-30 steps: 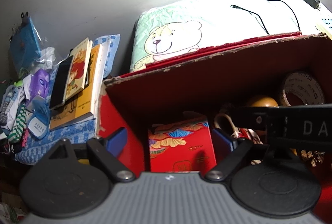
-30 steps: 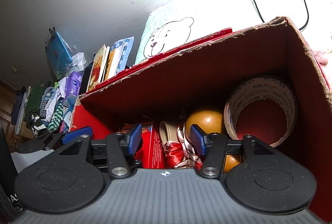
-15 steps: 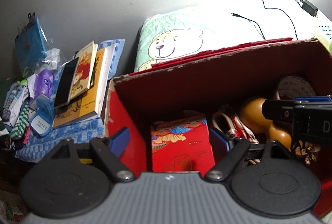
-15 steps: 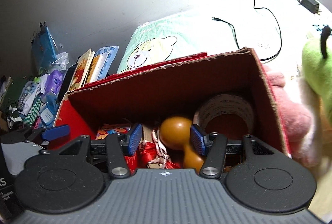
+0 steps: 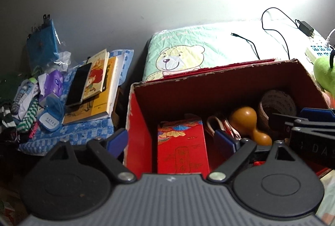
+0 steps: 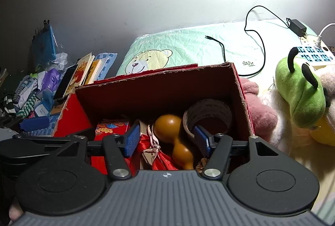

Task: Organize objects
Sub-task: 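Withdraw the right gripper up and out of the box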

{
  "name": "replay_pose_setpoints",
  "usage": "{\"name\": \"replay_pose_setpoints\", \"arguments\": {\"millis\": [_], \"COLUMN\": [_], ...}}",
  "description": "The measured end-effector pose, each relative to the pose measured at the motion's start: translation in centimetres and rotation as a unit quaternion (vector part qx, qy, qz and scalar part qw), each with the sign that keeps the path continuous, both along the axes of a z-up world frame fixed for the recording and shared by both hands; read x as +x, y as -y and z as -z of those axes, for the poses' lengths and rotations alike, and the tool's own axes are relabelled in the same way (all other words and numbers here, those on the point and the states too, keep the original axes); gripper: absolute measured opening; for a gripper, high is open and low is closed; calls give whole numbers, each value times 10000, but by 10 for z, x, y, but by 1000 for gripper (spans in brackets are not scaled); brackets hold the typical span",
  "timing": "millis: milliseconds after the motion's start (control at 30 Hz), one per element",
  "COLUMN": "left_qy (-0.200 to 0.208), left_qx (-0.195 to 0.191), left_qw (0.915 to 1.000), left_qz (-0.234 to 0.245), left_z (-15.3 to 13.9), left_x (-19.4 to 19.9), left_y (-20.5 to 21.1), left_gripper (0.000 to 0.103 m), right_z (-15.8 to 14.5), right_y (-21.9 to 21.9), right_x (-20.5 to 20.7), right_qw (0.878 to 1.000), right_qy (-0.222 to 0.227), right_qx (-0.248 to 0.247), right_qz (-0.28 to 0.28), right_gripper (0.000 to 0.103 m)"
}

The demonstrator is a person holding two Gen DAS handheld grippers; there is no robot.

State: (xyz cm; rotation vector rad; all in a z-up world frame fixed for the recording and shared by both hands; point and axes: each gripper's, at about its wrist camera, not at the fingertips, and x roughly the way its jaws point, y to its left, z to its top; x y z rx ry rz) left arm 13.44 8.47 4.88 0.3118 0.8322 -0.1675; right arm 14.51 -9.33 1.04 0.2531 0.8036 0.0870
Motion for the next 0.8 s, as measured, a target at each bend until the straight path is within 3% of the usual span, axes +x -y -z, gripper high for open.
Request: {"name": "replay_pose_setpoints", "arguments": {"millis": [433, 800], "left_qy": [44, -77], "left_qx": [-53, -403], "left_qw": [9999, 9987], "left_qz": [89, 301], "left_z": [-8, -9], "left_x": [-34, -58], "left_y": [-3, -4], "left_gripper": [91, 95], "right_z": [-10, -11], "right_y": [1, 1], "right_x": [-33, -57], "right_qw": [9997, 9990], "right_qy": [99, 261], "right_qx": [54, 60], "right_qz": [212, 371], "right_gripper": [61, 61]}}
